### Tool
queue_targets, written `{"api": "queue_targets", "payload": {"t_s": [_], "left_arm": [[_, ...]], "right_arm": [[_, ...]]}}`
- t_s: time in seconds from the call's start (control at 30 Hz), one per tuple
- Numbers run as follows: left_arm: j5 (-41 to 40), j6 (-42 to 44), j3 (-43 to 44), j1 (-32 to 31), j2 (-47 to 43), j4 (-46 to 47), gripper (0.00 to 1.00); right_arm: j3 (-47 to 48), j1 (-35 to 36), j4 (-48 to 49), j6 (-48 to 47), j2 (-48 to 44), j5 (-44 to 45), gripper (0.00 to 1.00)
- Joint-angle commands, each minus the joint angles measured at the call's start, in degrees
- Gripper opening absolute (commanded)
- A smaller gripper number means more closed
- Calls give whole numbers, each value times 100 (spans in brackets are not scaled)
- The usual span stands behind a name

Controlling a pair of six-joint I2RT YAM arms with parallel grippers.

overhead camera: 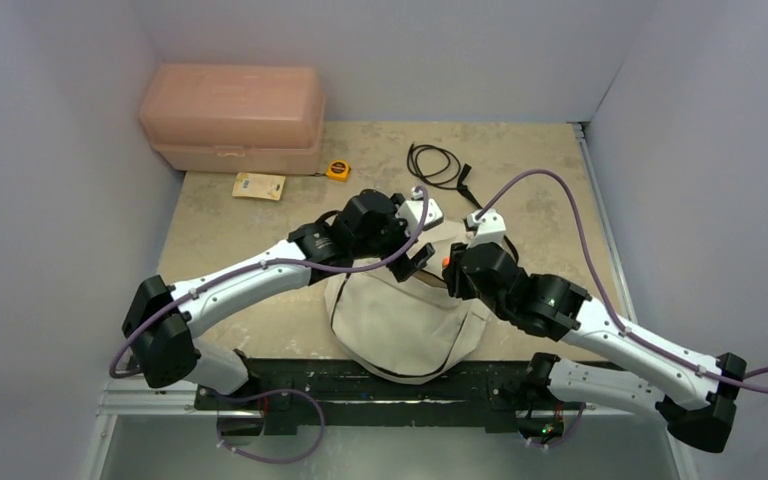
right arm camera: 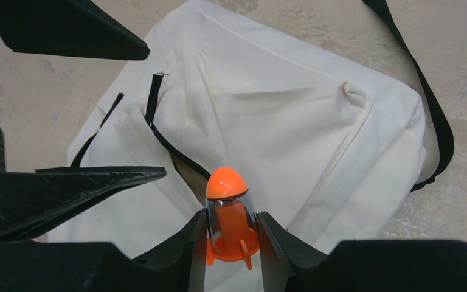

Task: Pack the student bag
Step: Pick up the stationery from the center of the board, then place the stationery in the student bag.

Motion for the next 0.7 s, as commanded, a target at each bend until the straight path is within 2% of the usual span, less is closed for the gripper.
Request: {"api": "queue_targets", "payload": {"t_s": [0.0,0.3,0.43,0.57,0.67], "left_arm": [[432,816,-119,-5,196,268,83],[389,797,-455,12,643,882,84],[-143,851,-722,12,719,1289,82],[-959,768,-805,32,784,1754,59],[-992,610,-951,80,571,2046,44]], "right_arm": [[-108,-108,451,-146,-170,-304,20],[-442,-122,1382,-1044,-106,-636,15],[-414,-122,1512,-1341,-107,-559,14],[-573,-124,1832,-1958,-167,-594,12],[-521,-122,1966,-2442,11,-793,0]]}}
